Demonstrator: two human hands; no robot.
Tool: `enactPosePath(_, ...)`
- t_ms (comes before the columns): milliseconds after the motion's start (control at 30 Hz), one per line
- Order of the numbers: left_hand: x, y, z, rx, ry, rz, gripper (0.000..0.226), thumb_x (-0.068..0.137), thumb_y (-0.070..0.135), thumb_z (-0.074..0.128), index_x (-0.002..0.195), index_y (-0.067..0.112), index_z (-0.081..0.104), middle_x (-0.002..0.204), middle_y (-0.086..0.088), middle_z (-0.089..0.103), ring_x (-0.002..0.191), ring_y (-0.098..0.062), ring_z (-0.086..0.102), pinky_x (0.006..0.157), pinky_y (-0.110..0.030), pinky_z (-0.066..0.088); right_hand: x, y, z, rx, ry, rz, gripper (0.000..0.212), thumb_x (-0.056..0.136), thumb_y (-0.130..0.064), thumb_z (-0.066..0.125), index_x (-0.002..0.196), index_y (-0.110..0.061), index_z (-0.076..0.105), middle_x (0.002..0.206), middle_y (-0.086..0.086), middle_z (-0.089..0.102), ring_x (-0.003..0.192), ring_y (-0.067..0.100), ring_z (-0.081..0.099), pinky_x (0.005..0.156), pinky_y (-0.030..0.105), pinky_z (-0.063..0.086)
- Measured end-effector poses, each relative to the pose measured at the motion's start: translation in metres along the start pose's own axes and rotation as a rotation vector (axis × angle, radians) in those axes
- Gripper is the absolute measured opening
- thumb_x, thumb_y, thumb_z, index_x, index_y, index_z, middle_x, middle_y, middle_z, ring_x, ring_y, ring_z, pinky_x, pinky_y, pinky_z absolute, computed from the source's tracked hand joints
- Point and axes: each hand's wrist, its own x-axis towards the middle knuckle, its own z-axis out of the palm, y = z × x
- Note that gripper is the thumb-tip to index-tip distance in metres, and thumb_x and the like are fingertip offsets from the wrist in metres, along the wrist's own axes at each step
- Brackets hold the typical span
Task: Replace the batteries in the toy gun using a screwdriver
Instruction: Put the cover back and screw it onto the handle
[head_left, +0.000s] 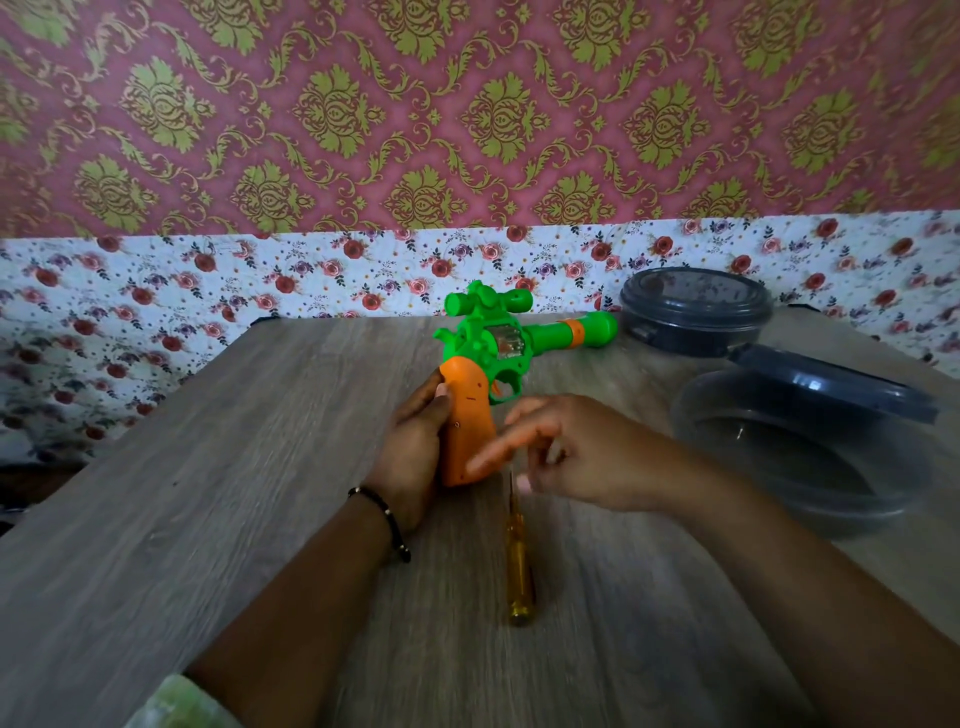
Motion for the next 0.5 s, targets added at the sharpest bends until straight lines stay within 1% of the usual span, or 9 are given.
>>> enactPosePath(67, -0.001, 0.003, 0.001, -0.037, 0.028, -0.031, 0.042, 0.103, 0.024, 0.039, 0.138, 0.005, 0.051, 0.133, -0.021, 0.059, 0.119, -0.034, 0.058, 0.103, -0.05, 0.046, -0.008, -0.01, -0.006, 0.007, -0.273, 0.003, 0.039, 0.074, -0.001, 0.072, 0.104, -0.026, 0.07, 0.098, -0.002, 0.052, 0.085, 0.013, 0.054, 0.068, 0.011, 0.041)
enactPosePath(100, 0.0, 0.003, 0.001, -0.067, 0.03, -0.048, 0.044, 0.102, 0.03, 0.04, 0.137, 0.005, 0.051, 0.133, -0.022, 0.059, 0.116, -0.034, 0.058, 0.102, -0.051, 0.046, -0.009, -0.013, -0.004, -0.036, -0.357, -0.002, 0.04, 0.072, -0.003, 0.074, 0.104, -0.026, 0.069, 0.1, -0.005, 0.05, 0.09, 0.013, 0.053, 0.071, 0.013, 0.042)
enactPosePath(133, 0.0, 0.003, 0.0, -0.096, 0.029, -0.061, 0.046, 0.101, 0.035, 0.041, 0.136, 0.007, 0.053, 0.133, -0.024, 0.058, 0.113, -0.033, 0.058, 0.101, -0.052, 0.046, -0.008, -0.015, 0.002, -0.108, -0.405, -0.002, 0.042, 0.07, -0.006, 0.076, 0.105, -0.028, 0.067, 0.1, -0.008, 0.047, 0.095, 0.012, 0.051, 0.077, 0.018, 0.044)
enactPosePath(200, 0.001, 0.004, -0.001, -0.14, 0.032, -0.082, 0.042, 0.1, 0.044, 0.04, 0.127, 0.017, 0.058, 0.129, -0.022, 0.06, 0.109, -0.033, 0.058, 0.099, -0.052, 0.047, -0.005, -0.016, 0.012, -0.268, -0.427, 0.017, 0.043, 0.069, -0.013, 0.077, 0.105, -0.03, 0.062, 0.102, -0.009, 0.044, 0.103, 0.012, 0.045, 0.088, 0.03, 0.043)
enactPosePath(233, 0.0, 0.005, -0.002, -0.155, 0.027, -0.085, 0.041, 0.1, 0.046, 0.04, 0.124, 0.02, 0.06, 0.125, -0.02, 0.061, 0.107, -0.032, 0.058, 0.096, -0.05, 0.048, -0.004, -0.015, 0.015, -0.314, -0.419, 0.032, 0.041, 0.069, -0.015, 0.076, 0.104, -0.03, 0.061, 0.104, -0.008, 0.043, 0.105, 0.013, 0.043, 0.089, 0.032, 0.042)
enactPosePath(300, 0.001, 0.005, -0.003, -0.164, 0.022, -0.097, 0.048, 0.099, 0.049, 0.04, 0.129, 0.016, 0.058, 0.121, -0.017, 0.061, 0.106, -0.03, 0.058, 0.089, -0.045, 0.051, -0.004, -0.013, 0.018, -0.328, -0.41, 0.048, 0.035, 0.071, -0.017, 0.076, 0.1, -0.029, 0.061, 0.102, -0.008, 0.042, 0.102, 0.012, 0.042, 0.086, 0.031, 0.041)
enactPosePath(400, 0.0, 0.006, -0.002, -0.153, 0.008, -0.089, 0.053, 0.099, 0.05, 0.039, 0.133, 0.014, 0.056, 0.123, -0.018, 0.061, 0.108, -0.029, 0.058, 0.091, -0.044, 0.05, -0.003, -0.011, 0.019, -0.363, -0.346, 0.025, 0.025, 0.073, -0.02, 0.074, 0.095, -0.026, 0.063, 0.1, -0.006, 0.049, 0.097, 0.012, 0.046, 0.083, 0.032, 0.043)
enactPosePath(433, 0.001, 0.004, -0.003, -0.154, 0.001, -0.08, 0.052, 0.099, 0.05, 0.038, 0.13, 0.014, 0.058, 0.122, -0.019, 0.062, 0.107, -0.03, 0.058, 0.092, -0.045, 0.049, -0.002, -0.012, 0.019, -0.387, -0.264, -0.008, 0.023, 0.074, -0.022, 0.073, 0.095, -0.024, 0.064, 0.099, -0.005, 0.053, 0.095, 0.012, 0.049, 0.082, 0.033, 0.044)
enactPosePath(500, 0.003, 0.003, -0.003, -0.166, -0.02, -0.067, 0.046, 0.099, 0.049, 0.035, 0.118, 0.017, 0.062, 0.117, -0.017, 0.065, 0.103, -0.03, 0.06, 0.095, -0.045, 0.049, 0.0, -0.014, 0.016, -0.368, 0.018, -0.093, 0.018, 0.077, -0.028, 0.071, 0.091, -0.02, 0.062, 0.09, -0.003, 0.058, 0.083, 0.012, 0.053, 0.074, 0.034, 0.045)
